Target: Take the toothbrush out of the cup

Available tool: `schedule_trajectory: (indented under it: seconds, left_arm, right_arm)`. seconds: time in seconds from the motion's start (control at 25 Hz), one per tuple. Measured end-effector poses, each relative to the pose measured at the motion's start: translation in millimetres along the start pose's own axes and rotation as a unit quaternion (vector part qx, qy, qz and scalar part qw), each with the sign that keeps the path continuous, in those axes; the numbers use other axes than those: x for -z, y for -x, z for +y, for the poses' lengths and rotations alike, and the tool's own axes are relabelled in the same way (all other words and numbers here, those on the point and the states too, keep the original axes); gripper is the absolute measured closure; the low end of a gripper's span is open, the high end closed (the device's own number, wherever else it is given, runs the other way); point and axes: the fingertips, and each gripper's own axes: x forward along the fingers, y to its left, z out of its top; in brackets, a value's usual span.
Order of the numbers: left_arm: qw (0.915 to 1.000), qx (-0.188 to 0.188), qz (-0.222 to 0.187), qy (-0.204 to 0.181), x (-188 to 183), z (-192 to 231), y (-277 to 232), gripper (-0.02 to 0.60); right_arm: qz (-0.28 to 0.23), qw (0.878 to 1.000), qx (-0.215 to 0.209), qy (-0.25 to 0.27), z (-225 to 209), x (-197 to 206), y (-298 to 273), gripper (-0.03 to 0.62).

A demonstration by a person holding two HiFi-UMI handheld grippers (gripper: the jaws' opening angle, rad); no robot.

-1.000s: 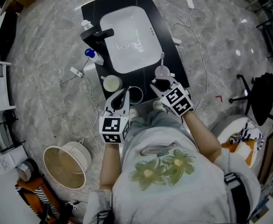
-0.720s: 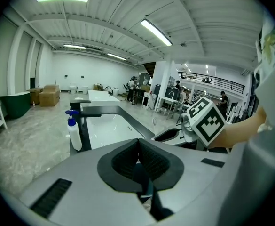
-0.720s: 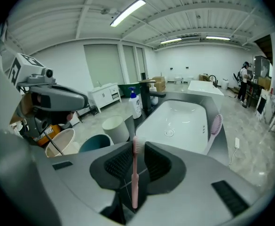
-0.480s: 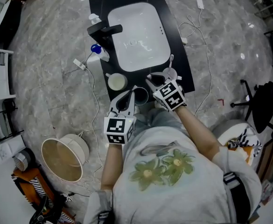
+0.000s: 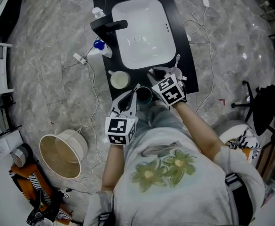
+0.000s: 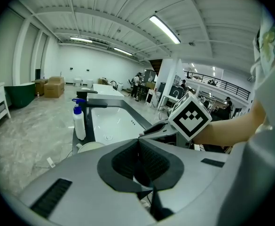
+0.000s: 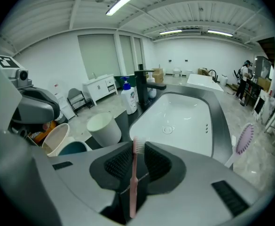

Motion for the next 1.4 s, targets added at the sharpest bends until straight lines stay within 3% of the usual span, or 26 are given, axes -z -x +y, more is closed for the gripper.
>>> schedule_trajectory:
  seconds: [0.28,0.76,1.08,1.4]
  left_arm:
    - [1.0,0.001,0.0,0.001,-1,5,0,0.563]
    - [1.0,0.001,-0.008,-0.004,-5,4,2,0.563]
    - [0.9997,0.006,-0.022,-0.011,-14,0,8,0.563]
    - [0.9987,0.018,-0.042,-0.023,-30,-12,18,0.563]
  right_arm:
    - [0.015,0.999,0.005,0.029,2,3,-5,0.5]
    - [0.015,1.0,0.003,0.014,3,4,-3,0.499]
    - [-0.035,0.999,0.001,-0.006,4,-18,29,0.5]
    - [-0.126,0.991,-0.054,-0.003,28,-41,80,0.542]
